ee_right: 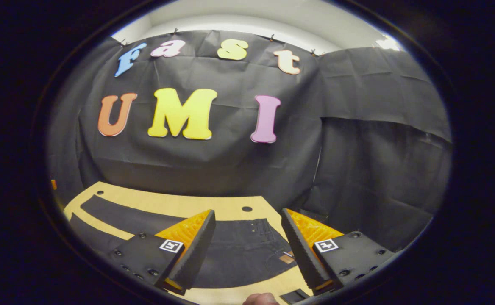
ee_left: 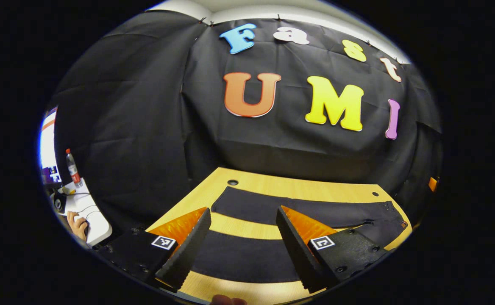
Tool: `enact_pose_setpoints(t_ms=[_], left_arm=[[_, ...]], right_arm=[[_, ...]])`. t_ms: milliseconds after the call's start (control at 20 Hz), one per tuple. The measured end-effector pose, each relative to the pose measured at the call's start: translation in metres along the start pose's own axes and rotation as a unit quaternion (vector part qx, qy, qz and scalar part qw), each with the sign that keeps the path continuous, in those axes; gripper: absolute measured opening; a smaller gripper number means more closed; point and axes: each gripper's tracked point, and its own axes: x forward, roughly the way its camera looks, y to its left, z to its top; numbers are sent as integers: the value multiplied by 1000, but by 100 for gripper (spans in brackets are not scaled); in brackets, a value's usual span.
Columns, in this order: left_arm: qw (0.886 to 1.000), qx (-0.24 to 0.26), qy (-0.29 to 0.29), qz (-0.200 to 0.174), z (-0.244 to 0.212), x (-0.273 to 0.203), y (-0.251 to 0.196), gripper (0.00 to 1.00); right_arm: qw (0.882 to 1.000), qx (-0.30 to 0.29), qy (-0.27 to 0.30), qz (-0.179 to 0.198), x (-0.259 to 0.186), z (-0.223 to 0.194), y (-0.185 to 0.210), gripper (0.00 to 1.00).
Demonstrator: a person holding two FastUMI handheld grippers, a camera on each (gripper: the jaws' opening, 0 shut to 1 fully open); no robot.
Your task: Grasp the waist and the cuffs of the jeans and fold them to make the two legs overlap; first hold the waist and fold one-third of the jeans toward the cuffs, then hold the cuffs and fold the remaining one-third in the same direction to finish folding.
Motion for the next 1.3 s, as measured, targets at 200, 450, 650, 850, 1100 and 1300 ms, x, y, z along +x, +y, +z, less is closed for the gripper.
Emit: enact_pose_setpoints(t_ms=[200, 450, 650, 850, 1100, 1300], left_arm=[[998, -40, 45, 25, -31, -7, 27, 99], [979, -159, 128, 9, -83, -8, 27, 98], [928, -319, 193, 21, -122, -2, 27, 99], [861, -455, 221, 52, -132, -1, 22, 99], [794, -555, 230, 91, -123, 3, 6, 99], [786, -564, 229, 109, -130, 8, 17, 100]], right_arm=[[999, 3, 29, -22, 6, -19, -28, 94], [989, 76, 123, -14, 14, -71, -47, 95], [967, 160, 197, -31, 30, -113, -69, 94], [948, 210, 235, -48, 38, -141, -87, 99], [928, 253, 271, -30, 44, -166, -88, 98], [923, 258, 284, -25, 52, -178, -84, 98]])
